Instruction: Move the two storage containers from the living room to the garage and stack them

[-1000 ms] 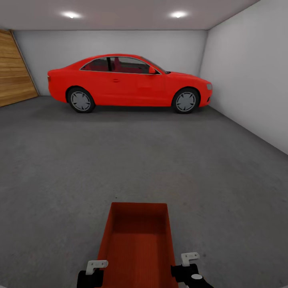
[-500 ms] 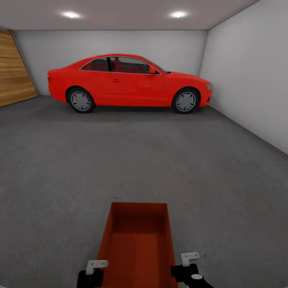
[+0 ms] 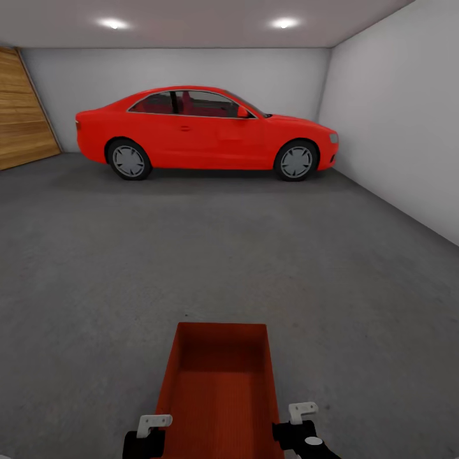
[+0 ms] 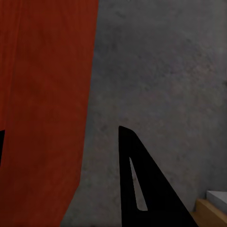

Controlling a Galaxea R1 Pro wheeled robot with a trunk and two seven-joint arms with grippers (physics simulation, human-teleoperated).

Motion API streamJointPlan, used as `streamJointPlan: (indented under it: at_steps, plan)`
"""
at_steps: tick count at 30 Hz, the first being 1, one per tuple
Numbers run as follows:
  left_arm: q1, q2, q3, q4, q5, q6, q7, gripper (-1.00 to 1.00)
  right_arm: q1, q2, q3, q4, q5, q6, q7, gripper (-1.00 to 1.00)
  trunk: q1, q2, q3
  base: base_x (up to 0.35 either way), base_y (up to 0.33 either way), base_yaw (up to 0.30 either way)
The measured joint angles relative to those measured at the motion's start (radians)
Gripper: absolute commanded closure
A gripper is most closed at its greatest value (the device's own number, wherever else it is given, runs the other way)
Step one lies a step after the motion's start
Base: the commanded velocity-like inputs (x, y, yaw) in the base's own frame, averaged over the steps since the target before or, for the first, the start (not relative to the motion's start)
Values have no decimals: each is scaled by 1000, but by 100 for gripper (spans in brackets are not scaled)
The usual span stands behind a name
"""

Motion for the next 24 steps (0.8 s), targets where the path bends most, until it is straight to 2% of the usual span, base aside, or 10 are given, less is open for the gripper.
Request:
streamJointPlan:
  at_steps: [6, 12, 24]
  plan:
    - [0, 0, 0, 0, 0, 0, 0, 100, 0, 0, 0, 0, 0, 0, 0, 100, 0, 0, 0, 12, 3, 0]
    - [0, 0, 0, 0, 0, 0, 0, 100, 0, 0, 0, 0, 0, 0, 0, 100, 0, 0, 0, 173, 0, 0]
    - [0, 0, 0, 0, 0, 0, 0, 100, 0, 0, 0, 0, 0, 0, 0, 100, 0, 0, 0, 64, 0, 0]
